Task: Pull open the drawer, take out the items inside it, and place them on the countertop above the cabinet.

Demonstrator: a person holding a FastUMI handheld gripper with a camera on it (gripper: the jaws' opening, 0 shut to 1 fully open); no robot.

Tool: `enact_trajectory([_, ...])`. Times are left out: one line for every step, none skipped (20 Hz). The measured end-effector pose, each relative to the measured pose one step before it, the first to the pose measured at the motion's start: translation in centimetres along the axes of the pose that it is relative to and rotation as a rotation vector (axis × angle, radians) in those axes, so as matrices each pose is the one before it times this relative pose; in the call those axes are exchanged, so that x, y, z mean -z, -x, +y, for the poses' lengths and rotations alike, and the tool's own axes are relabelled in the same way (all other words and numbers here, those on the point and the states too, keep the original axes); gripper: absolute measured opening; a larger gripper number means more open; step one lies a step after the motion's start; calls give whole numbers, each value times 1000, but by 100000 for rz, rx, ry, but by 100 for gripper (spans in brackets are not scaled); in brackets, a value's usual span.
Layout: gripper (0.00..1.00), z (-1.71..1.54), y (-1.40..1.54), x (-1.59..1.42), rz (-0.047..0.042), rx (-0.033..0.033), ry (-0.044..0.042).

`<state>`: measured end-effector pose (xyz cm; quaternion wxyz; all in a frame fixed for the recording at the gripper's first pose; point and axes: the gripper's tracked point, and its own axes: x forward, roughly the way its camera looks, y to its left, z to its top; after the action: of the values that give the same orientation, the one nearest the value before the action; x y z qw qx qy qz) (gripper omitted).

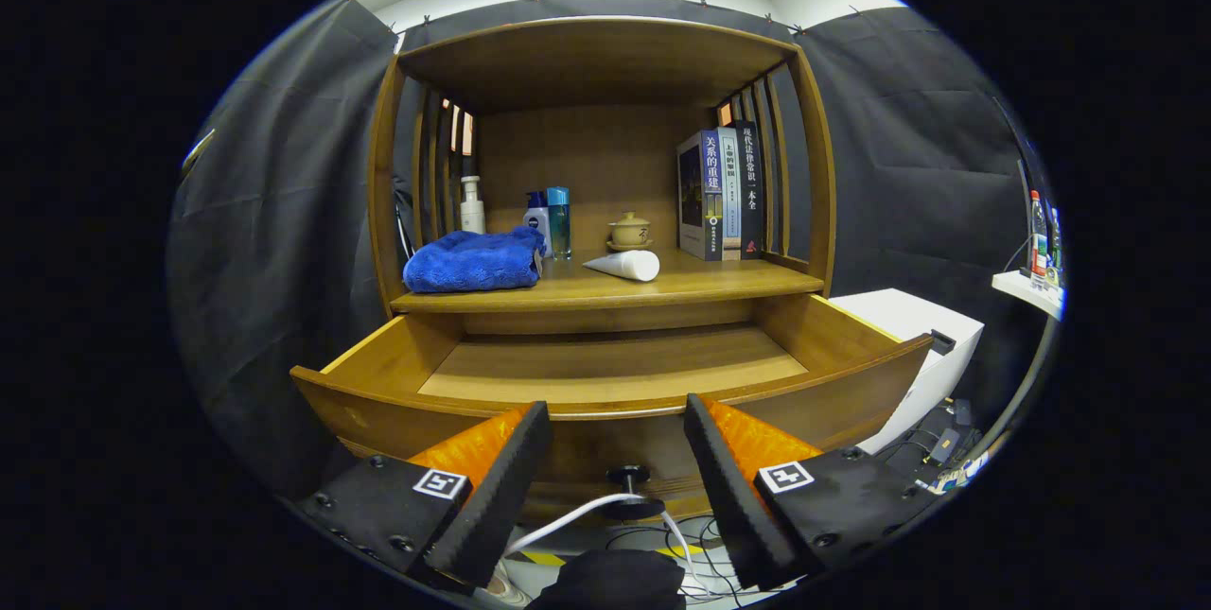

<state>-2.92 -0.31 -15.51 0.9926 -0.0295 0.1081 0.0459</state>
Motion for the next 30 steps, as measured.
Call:
enact_trajectory([96, -49, -578, -215, -275, 270, -145])
enact_trajectory([96, -48, -500, -87, 460, -199, 11])
enact_trajectory([96, 122, -549, -182, 675, -623, -152])
enact_trajectory([96, 117, -727, -182, 715, -618, -342])
enact_trajectory([96, 145, -575, -198, 936, -42, -209])
enact_trajectory([96, 39, -396, -535, -881, 76, 805])
enact_trajectory([97, 220, -969, -531, -191, -205, 801])
enact_trajectory([97, -37, -549, 70, 1686, -76, 2246])
enact_trajectory([97, -3, -596, -371, 49, 349, 803])
enact_trajectory([97, 122, -785, -183, -318, 118, 1374])
enact_trajectory([97, -22, -494, -194, 323, -112, 1219])
enact_trajectory([97, 10, -265, -191, -66, 63, 36])
enact_trajectory([97, -52, -758, -192, 448, 27, -323])
enact_trajectory([97, -16, -635, -92, 405, 39, -386])
enact_trajectory([97, -10, -459, -174, 262, -108, 31])
enact_trajectory([97, -9, -475, -110, 210, -70, 264])
enact_trajectory([97, -6, -499, -188, 219, -8, 185])
enact_trajectory([97, 24, -493, -180, 238, 80, -145])
enact_trajectory([97, -44, -641, -189, 120, 10, 247])
enact_trajectory([97, 56, -478, -127, 357, 117, 76])
enact_trajectory([97, -25, -684, -182, 195, 213, -33])
enact_trajectory([97, -21, -544, -169, 260, 219, 39])
enact_trajectory([97, 42, -576, -166, 122, 224, -6])
enact_trajectory([97, 18, -522, -79, 208, 272, -89])
enact_trajectory([97, 37, -402, -197, 204, 188, -112])
enact_trajectory([97, -56, -342, -181, 219, 80, -47])
enact_trajectory([97, 103, -453, -54, 265, 30, 50])
enact_trajectory([97, -41, -392, -158, 120, 117, 83])
enact_trajectory([96, 57, 29, -152, 708, -50, 199])
enact_trajectory([96, 52, -558, -112, -279, -337, 456])
